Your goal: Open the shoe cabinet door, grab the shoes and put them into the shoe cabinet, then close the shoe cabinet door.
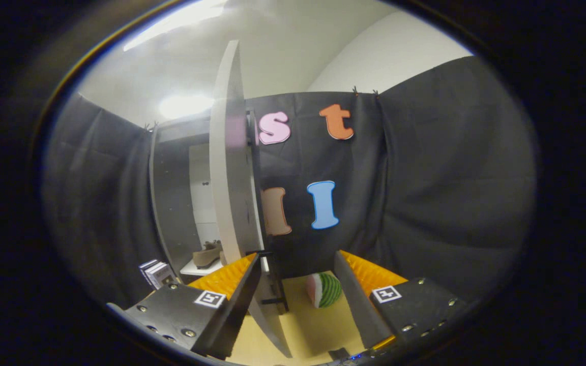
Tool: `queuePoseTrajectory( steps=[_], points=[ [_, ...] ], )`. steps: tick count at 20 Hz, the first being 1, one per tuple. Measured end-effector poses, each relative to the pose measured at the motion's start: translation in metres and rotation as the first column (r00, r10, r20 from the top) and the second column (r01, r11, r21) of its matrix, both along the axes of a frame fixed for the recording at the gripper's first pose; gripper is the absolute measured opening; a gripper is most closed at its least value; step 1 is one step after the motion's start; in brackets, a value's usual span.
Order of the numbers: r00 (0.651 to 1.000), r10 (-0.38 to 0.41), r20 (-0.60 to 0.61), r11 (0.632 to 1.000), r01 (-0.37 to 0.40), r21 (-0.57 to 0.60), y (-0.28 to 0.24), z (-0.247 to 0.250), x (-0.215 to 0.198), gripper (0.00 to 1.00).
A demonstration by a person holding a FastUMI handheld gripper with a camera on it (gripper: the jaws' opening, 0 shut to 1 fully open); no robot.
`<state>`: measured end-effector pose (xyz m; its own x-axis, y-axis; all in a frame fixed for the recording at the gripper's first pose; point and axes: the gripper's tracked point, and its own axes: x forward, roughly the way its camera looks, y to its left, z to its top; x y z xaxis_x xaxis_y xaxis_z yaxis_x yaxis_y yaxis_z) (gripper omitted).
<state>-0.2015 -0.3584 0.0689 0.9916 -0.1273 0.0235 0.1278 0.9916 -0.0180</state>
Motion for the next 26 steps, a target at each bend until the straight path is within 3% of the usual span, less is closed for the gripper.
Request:
queuePoseTrajectory(
  steps=[11,20,26],
  points=[
    [0.988,0.154,-0.006,0.986,-0.153,0.068,0.047,-0.008,0.011,0.89],
    [0.947,0.319,-0.022,0.941,-0.314,0.126,0.121,-0.023,0.029,0.89],
    [0.928,0.37,-0.034,0.92,-0.361,0.152,0.153,-0.03,0.056,0.89]
  ],
)
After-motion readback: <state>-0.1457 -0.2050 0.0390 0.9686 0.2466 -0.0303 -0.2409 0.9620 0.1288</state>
